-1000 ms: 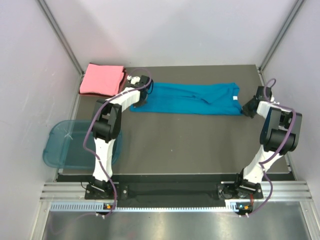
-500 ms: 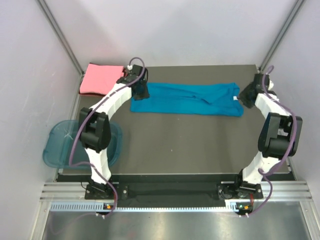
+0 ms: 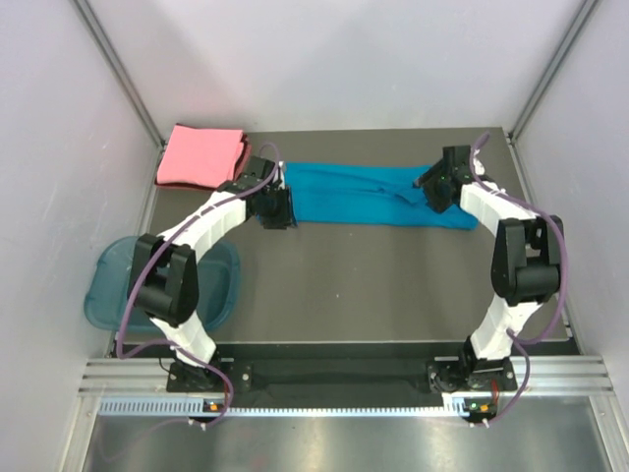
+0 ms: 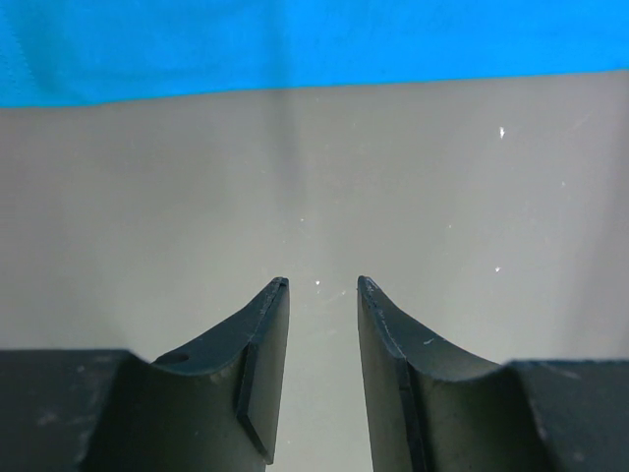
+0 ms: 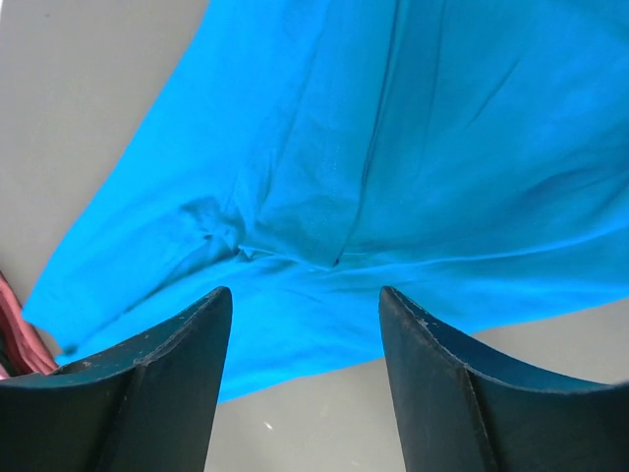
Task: Fold and stack the t-shirts
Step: Fold the tshirt
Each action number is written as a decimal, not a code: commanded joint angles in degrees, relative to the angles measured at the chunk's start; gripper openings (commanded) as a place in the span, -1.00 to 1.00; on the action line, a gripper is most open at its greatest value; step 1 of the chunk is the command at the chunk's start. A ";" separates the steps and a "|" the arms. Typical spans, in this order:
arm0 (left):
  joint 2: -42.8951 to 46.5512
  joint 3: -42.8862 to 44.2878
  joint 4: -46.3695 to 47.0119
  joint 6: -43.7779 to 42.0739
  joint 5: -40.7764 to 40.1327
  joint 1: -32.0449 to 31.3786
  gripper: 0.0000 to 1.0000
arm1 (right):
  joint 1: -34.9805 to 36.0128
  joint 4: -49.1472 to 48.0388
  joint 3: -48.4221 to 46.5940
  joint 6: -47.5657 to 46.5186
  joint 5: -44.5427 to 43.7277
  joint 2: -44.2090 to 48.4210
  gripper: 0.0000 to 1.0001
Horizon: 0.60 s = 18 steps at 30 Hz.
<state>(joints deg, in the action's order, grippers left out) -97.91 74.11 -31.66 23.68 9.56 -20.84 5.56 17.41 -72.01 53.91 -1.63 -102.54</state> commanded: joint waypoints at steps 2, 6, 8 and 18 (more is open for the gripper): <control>2.63 -0.54 3.96 -0.84 6.33 -0.16 -0.22 | 2.08 -2.64 -0.15 9.09 -1.88 -2.31 0.24; 4.39 0.42 3.27 -0.13 9.95 -0.43 -0.21 | 2.61 -3.87 -0.59 10.86 -3.38 -3.10 0.22; 5.09 0.69 3.01 -0.56 10.39 -0.43 -0.21 | 2.61 -4.40 -0.68 12.00 -3.82 -3.89 0.22; 4.58 -0.54 4.41 0.22 9.41 -0.43 -0.22 | 4.72 -7.30 1.78 18.68 -4.44 -6.44 0.18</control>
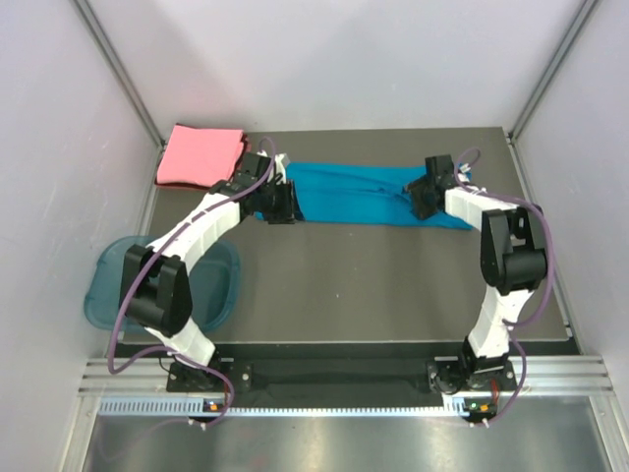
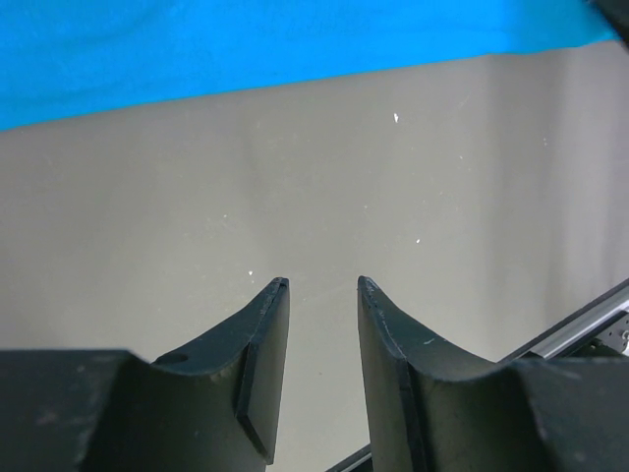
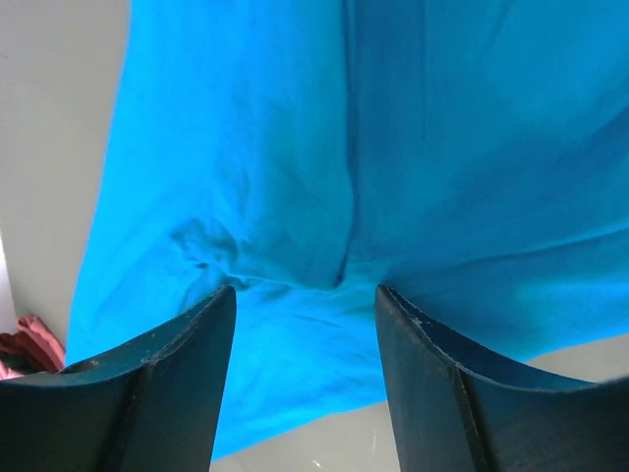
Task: Fold and stack the t-shirts
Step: Fold the tshirt
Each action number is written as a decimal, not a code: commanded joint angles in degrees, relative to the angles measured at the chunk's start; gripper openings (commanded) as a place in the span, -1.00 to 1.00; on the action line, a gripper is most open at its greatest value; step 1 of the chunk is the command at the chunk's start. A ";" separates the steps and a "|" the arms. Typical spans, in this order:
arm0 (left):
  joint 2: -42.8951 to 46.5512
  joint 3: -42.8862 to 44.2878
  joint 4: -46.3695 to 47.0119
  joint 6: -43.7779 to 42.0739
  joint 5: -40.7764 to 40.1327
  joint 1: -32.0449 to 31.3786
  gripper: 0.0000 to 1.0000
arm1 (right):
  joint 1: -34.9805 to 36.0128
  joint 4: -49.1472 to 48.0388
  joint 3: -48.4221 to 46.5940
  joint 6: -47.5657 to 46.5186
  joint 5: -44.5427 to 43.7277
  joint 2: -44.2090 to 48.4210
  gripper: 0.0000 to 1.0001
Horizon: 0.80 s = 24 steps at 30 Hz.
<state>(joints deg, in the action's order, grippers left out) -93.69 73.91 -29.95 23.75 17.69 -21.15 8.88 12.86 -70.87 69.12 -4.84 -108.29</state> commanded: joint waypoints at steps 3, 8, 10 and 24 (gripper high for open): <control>-0.18 -0.08 2.53 0.07 1.91 -0.12 -0.24 | 1.57 -3.89 0.38 4.00 -1.75 -1.40 0.11; 0.79 -0.17 2.36 -0.37 -0.55 -0.12 -0.25 | 1.57 -5.30 1.35 3.74 -2.80 -1.22 -0.08; 0.79 -0.17 2.45 -0.37 -0.64 -0.12 -0.25 | 1.49 -6.36 2.14 4.35 -2.72 -1.13 -0.11; -0.09 0.01 2.36 -0.19 -0.82 -0.12 -0.29 | 1.49 -7.24 2.14 5.67 -2.98 -2.01 -0.17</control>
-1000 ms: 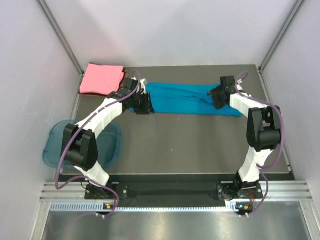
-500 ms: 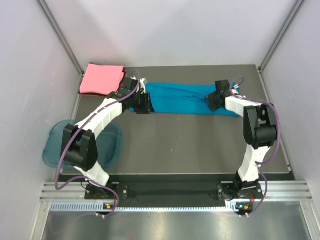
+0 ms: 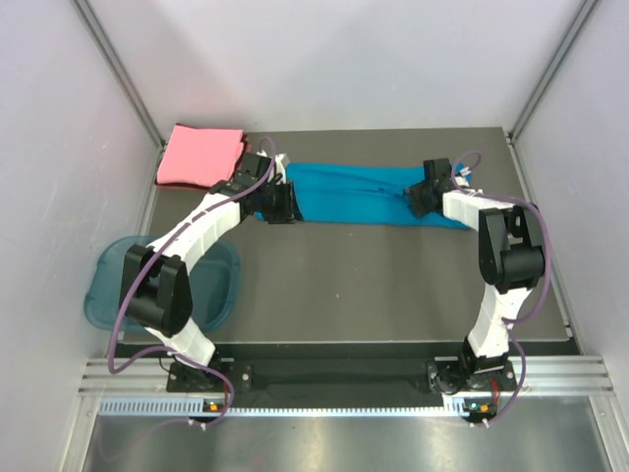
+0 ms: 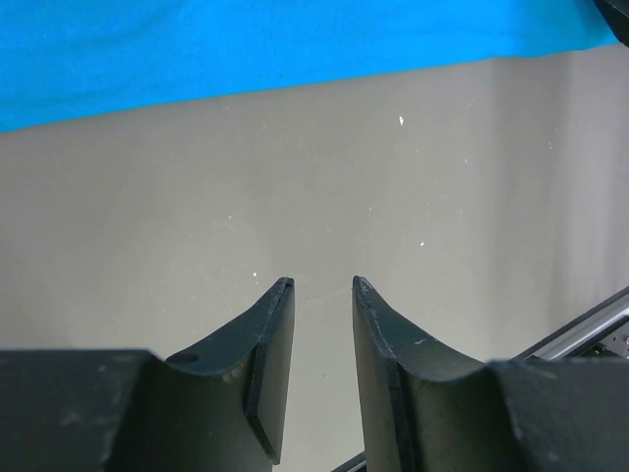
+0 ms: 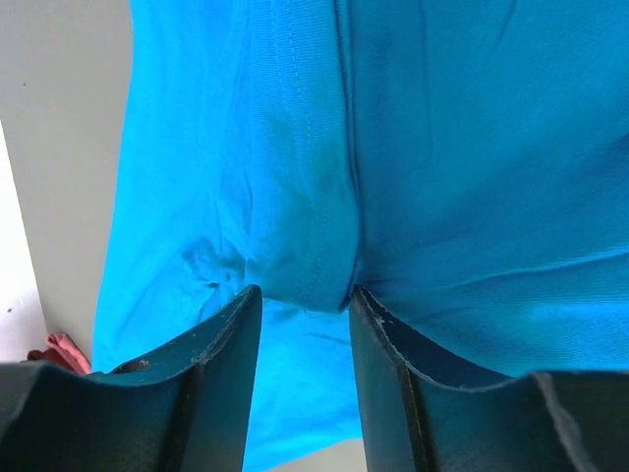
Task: Fold and stack the t-shirts
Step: Fold the tshirt
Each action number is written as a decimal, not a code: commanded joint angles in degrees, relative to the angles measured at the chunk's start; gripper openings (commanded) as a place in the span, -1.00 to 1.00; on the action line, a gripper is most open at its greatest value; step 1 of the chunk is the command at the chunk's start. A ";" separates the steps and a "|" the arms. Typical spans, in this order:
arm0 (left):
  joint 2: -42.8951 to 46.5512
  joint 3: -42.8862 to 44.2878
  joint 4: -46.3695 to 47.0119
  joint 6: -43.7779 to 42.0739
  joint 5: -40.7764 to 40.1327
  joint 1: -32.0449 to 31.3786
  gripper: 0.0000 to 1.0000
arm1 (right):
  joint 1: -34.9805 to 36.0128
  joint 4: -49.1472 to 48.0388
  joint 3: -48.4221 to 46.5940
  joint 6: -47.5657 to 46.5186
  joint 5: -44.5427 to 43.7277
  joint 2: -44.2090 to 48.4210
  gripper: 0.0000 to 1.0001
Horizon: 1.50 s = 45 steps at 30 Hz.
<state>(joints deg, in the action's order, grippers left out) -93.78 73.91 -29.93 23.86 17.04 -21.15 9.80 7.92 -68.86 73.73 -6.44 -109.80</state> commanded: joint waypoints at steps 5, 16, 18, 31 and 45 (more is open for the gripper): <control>0.09 -0.08 2.42 -0.30 -0.34 -0.12 -0.31 | 0.57 -2.12 -0.48 0.80 -2.35 -0.77 -0.27; 0.00 -0.17 2.69 -0.21 -0.08 -0.12 -0.32 | 0.66 -4.32 -7.85 -9.90 -1.92 -3.40 -1.00; -0.09 -0.26 2.86 -0.13 -0.07 -0.12 -0.32 | 0.74 -3.44 -9.79 -12.98 -1.56 -4.63 -1.00; -1.23 0.09 3.21 0.14 0.63 -0.12 -0.34 | 2.24 -7.04 -12.87 -22.05 0.02 -7.27 -1.00; -1.14 0.53 2.69 -0.13 0.01 -0.12 -0.34 | 3.73 -10.39 -17.62 -27.24 2.92 -11.23 -1.00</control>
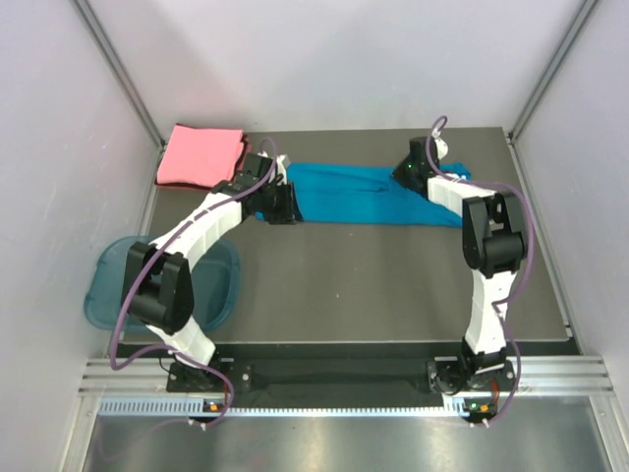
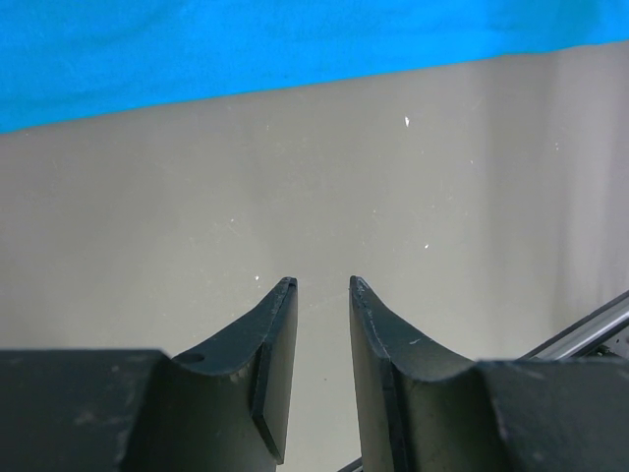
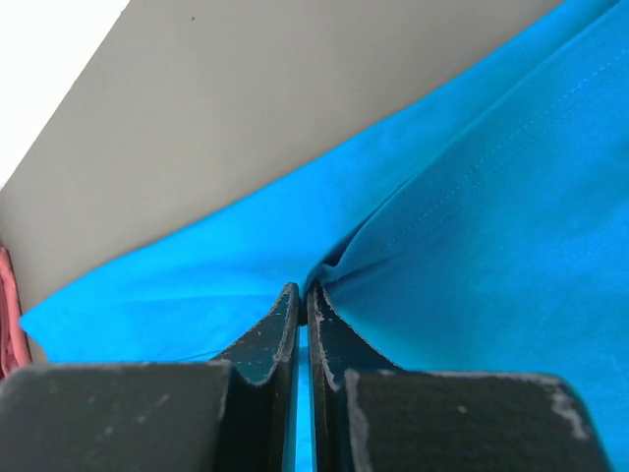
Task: Fold and stack the t-shirts
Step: Fold the tshirt
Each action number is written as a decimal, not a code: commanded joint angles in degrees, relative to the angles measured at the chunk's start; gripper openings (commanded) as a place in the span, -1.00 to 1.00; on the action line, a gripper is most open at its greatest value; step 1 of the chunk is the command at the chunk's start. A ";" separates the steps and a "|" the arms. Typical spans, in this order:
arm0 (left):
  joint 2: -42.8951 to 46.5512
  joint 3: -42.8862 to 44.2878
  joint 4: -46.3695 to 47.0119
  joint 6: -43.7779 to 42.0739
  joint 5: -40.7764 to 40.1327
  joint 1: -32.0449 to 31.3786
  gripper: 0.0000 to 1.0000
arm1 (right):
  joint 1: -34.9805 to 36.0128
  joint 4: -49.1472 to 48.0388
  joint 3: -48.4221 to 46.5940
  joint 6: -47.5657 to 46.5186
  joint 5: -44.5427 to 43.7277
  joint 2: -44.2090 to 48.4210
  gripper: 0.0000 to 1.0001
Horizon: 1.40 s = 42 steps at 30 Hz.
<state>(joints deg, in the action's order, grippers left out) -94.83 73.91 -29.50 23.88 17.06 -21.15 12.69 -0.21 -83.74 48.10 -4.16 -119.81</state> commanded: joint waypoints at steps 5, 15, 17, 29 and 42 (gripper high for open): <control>-0.09 0.53 1.99 -0.32 -0.19 -0.12 -0.32 | 0.85 -1.11 -3.97 -1.86 1.43 -2.18 -0.71; -1.85 2.73 1.28 2.13 -7.74 1.01 -0.21 | -3.19 13.64 -1.44 -6.51 1.88 8.00 -0.17; -4.31 4.57 1.81 4.23 -7.31 1.89 -0.20 | -5.56 16.64 0.94 -8.27 1.97 11.78 -0.16; -24.78 18.89 -0.73 6.09 -11.52 4.27 -0.23 | -20.77 24.03 10.09 -22.68 9.88 14.69 -0.91; -35.07 25.58 -6.63 7.85 -24.88 6.91 -0.24 | -24.29 18.49 8.16 -28.23 5.49 5.99 -0.98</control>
<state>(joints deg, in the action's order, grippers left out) -126.76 99.29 -32.69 31.57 -1.41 -16.03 -10.28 20.58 -73.69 22.79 5.52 -111.42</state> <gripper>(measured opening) 0.383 0.017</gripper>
